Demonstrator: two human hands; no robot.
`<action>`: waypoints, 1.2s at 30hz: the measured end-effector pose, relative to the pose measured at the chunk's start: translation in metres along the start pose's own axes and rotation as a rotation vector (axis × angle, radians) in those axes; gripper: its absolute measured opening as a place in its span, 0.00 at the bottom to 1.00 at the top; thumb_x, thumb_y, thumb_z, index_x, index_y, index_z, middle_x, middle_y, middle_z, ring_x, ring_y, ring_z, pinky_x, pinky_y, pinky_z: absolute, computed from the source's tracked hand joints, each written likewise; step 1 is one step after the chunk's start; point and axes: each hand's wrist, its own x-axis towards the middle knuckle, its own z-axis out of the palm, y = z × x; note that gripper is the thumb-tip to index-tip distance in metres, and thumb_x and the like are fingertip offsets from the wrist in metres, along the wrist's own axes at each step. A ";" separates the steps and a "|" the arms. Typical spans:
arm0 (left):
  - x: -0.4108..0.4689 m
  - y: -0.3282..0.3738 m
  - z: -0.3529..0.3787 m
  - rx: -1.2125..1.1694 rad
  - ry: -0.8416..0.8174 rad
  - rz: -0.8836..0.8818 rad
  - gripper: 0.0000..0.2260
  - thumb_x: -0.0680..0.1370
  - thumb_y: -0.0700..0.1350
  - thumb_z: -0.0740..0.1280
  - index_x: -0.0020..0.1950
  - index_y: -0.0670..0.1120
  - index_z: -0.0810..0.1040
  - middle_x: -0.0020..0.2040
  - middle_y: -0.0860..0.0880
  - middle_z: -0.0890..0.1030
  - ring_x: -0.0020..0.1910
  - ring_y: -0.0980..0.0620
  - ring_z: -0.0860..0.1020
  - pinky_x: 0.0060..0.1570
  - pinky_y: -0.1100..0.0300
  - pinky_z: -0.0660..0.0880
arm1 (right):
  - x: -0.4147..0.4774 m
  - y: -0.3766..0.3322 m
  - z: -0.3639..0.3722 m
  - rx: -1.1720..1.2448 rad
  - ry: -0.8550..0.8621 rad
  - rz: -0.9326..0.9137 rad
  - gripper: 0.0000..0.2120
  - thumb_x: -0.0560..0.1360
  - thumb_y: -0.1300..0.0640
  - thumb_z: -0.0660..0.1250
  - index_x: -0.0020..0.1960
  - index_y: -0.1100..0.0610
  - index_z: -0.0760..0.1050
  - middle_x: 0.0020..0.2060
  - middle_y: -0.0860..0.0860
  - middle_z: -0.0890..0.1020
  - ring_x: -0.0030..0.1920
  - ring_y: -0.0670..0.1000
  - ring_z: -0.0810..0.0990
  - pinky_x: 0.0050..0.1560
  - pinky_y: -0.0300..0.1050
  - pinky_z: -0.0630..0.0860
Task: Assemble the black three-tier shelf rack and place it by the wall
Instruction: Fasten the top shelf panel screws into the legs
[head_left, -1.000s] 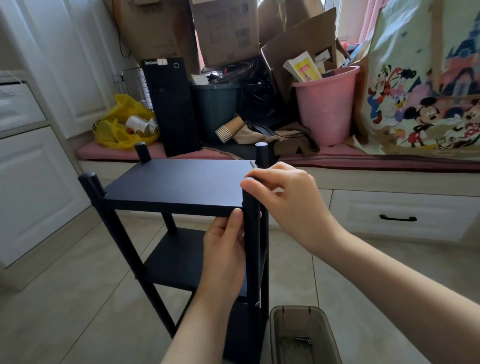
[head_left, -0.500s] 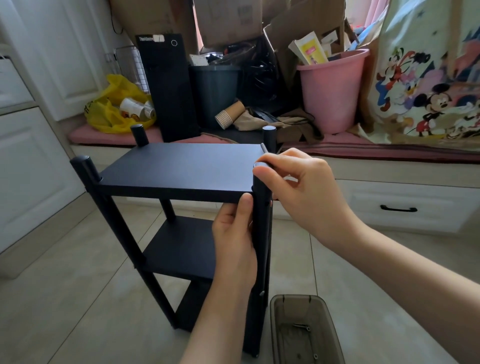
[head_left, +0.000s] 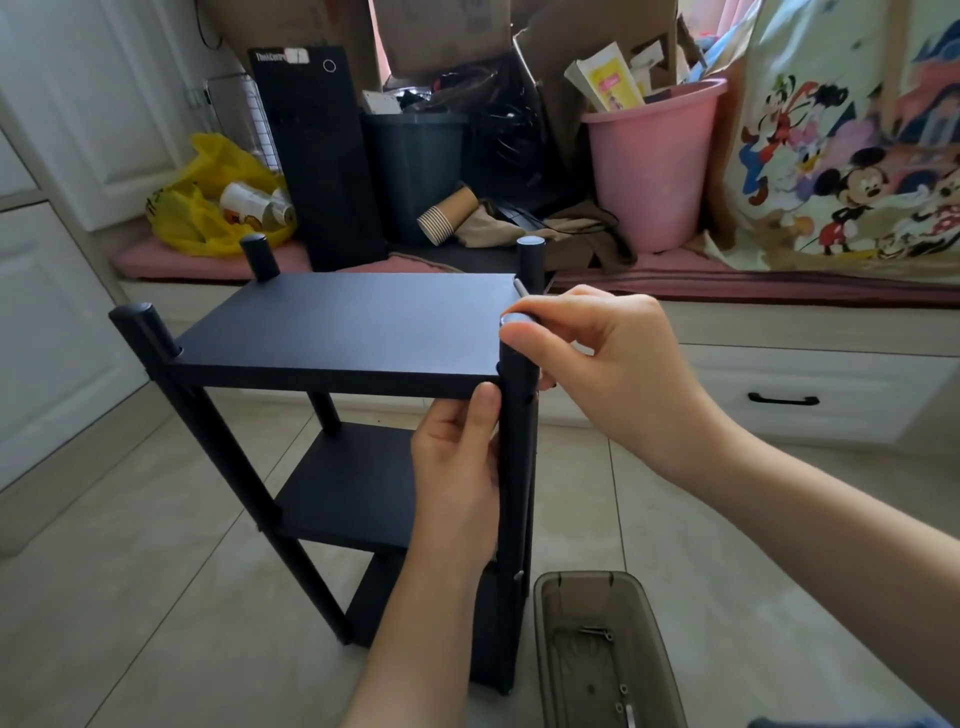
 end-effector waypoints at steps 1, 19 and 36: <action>-0.001 0.001 0.000 -0.002 0.002 0.003 0.12 0.69 0.59 0.72 0.45 0.53 0.86 0.47 0.45 0.86 0.46 0.49 0.85 0.41 0.62 0.80 | -0.001 0.000 0.000 0.025 0.003 0.014 0.05 0.76 0.53 0.70 0.46 0.51 0.85 0.37 0.51 0.82 0.41 0.51 0.79 0.40 0.45 0.80; 0.000 0.002 0.005 -0.059 0.039 -0.036 0.12 0.67 0.60 0.74 0.41 0.53 0.86 0.45 0.46 0.85 0.45 0.49 0.83 0.44 0.58 0.79 | -0.072 -0.009 -0.027 0.163 -0.048 0.088 0.11 0.72 0.60 0.67 0.53 0.59 0.82 0.36 0.52 0.85 0.31 0.51 0.81 0.36 0.37 0.78; -0.001 -0.001 0.007 0.092 0.068 0.053 0.15 0.65 0.66 0.69 0.40 0.58 0.86 0.41 0.51 0.86 0.45 0.49 0.85 0.50 0.51 0.81 | -0.068 0.000 -0.018 0.087 -0.037 0.060 0.12 0.73 0.71 0.70 0.52 0.59 0.84 0.37 0.52 0.86 0.35 0.49 0.86 0.43 0.38 0.81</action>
